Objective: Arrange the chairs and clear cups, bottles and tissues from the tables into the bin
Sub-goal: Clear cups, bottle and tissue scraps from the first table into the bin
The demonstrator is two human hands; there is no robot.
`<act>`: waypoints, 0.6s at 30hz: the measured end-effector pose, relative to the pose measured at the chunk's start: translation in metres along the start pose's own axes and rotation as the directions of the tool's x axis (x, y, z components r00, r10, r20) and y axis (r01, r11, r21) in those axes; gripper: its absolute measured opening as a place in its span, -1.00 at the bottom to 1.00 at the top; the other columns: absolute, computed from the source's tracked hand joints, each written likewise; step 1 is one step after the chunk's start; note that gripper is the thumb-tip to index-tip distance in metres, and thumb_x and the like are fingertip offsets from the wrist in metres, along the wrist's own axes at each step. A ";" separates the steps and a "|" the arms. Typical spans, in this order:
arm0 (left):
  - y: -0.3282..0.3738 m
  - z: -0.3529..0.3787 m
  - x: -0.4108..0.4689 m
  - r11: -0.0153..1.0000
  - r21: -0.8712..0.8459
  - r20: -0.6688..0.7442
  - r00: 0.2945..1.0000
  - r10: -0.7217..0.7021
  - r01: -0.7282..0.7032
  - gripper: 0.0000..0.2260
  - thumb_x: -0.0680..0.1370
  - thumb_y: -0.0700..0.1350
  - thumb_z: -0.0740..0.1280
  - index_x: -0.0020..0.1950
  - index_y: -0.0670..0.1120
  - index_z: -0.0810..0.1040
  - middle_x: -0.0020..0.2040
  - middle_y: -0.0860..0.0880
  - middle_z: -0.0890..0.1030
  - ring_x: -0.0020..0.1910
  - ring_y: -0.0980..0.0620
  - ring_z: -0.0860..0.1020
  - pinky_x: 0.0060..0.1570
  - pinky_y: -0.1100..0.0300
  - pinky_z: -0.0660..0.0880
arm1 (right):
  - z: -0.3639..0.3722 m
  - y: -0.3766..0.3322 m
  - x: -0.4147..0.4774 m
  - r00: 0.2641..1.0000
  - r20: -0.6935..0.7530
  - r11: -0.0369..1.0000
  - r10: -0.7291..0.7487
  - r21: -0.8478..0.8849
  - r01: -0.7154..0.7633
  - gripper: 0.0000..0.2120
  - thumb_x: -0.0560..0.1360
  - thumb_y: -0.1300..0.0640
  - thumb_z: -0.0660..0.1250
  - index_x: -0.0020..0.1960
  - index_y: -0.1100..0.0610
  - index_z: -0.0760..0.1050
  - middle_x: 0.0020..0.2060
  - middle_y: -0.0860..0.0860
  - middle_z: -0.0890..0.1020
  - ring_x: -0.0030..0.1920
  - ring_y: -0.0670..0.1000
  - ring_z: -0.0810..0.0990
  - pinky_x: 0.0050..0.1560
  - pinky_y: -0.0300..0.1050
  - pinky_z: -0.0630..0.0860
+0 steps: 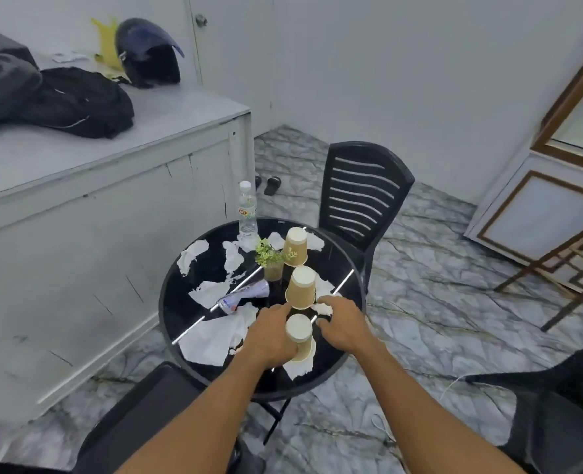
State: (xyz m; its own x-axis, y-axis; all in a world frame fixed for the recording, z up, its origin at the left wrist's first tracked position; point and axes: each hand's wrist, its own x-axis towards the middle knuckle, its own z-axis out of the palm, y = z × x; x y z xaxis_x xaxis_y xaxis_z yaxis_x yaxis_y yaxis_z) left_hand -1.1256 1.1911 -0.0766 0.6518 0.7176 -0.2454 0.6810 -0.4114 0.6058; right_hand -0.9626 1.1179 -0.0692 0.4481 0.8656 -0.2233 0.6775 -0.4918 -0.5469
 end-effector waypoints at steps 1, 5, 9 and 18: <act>0.000 0.003 0.008 1.000 -0.008 0.015 1.000 -0.009 0.009 -0.43 0.35 0.04 0.44 0.33 0.02 0.39 0.26 -0.03 0.52 0.26 -0.10 0.48 0.21 -0.04 0.48 | -0.002 0.002 0.012 1.000 0.016 1.000 -0.012 -0.004 0.012 -0.55 0.44 0.12 0.36 0.33 0.00 0.48 0.23 -0.01 0.58 0.23 0.07 0.54 0.20 0.02 0.50; 0.005 0.017 0.032 0.997 -0.011 0.057 0.996 -0.069 0.070 -0.30 0.34 0.08 0.49 0.43 0.07 0.33 0.33 0.01 0.47 0.31 -0.06 0.42 0.24 0.06 0.41 | -0.003 0.011 0.069 0.993 0.069 0.993 -0.092 -0.069 0.097 -0.46 0.41 0.14 0.39 0.37 0.01 0.40 0.26 0.01 0.52 0.26 0.11 0.50 0.20 0.07 0.51; 0.012 0.038 0.042 0.975 -0.002 0.074 0.972 -0.223 0.224 -0.08 0.29 0.09 0.58 0.54 0.09 0.19 0.50 0.07 0.29 0.47 0.00 0.23 0.43 0.00 0.27 | 0.001 0.019 0.117 0.979 0.116 0.979 -0.169 -0.097 0.180 -0.25 0.32 0.09 0.42 0.46 -0.05 0.21 0.32 -0.01 0.40 0.28 0.12 0.43 0.19 0.14 0.50; 0.019 0.062 0.046 0.916 -0.067 -0.115 0.909 -0.401 0.395 -0.37 0.37 -0.01 0.47 0.40 0.07 0.34 0.31 0.07 0.46 0.31 0.01 0.38 0.22 0.09 0.42 | 0.016 0.027 0.163 0.920 0.281 0.950 -0.273 -0.073 0.304 -0.35 0.46 0.13 0.37 0.50 0.03 0.25 0.42 0.04 0.38 0.37 0.11 0.39 0.33 0.06 0.39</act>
State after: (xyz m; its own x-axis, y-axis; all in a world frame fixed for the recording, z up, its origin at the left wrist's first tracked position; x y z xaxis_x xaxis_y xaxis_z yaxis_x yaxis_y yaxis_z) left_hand -1.0623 1.1812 -0.1233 0.2811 0.8817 -0.3790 0.8591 -0.0551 0.5089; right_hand -0.8811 1.2474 -0.1333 0.0635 0.9570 -0.2829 0.8224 -0.2108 -0.5284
